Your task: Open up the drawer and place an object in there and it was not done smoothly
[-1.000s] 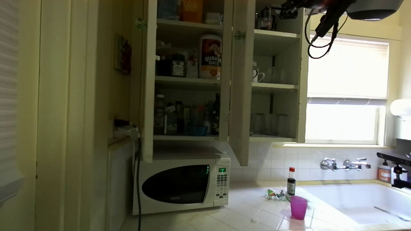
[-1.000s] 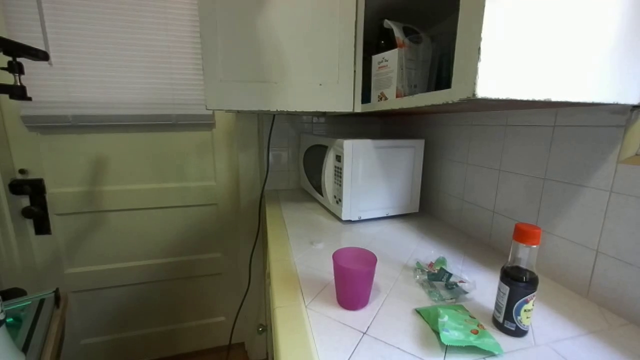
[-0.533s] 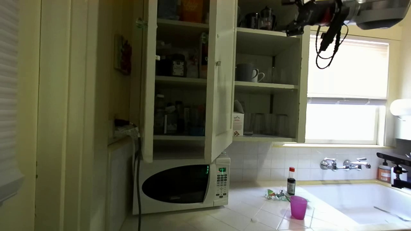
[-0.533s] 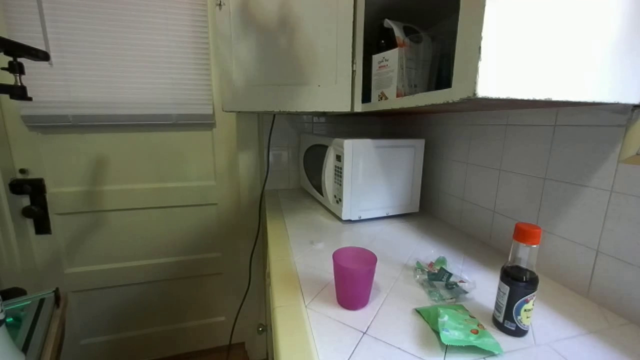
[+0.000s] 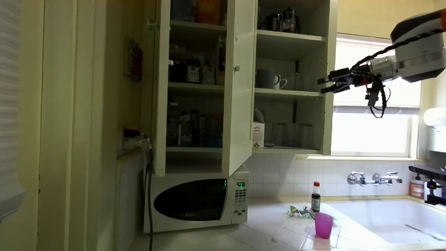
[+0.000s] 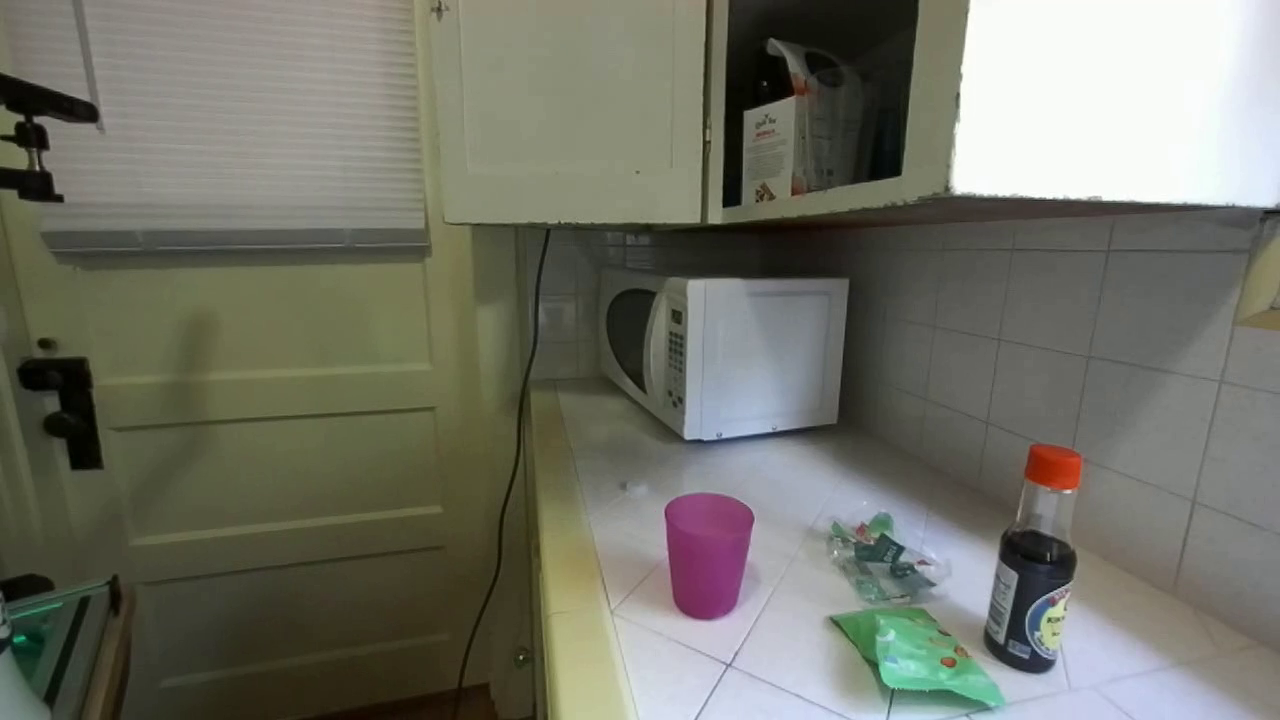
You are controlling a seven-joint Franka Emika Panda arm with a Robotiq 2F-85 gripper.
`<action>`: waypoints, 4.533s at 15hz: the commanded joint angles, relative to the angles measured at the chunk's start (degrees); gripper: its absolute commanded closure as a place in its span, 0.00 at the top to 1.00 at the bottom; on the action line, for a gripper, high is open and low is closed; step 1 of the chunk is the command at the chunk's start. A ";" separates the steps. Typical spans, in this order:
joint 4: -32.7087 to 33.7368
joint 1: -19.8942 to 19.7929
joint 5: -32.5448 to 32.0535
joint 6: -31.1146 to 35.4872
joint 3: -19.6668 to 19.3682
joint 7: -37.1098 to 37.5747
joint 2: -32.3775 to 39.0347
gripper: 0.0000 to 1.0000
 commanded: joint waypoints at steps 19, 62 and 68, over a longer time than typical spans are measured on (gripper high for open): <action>-12.55 0.94 -47.09 7.10 0.45 7.74 -4.85 1.00; -21.81 2.78 -69.74 24.85 8.44 38.35 27.62 1.00; -20.61 2.14 -66.94 24.86 8.69 38.33 31.28 0.89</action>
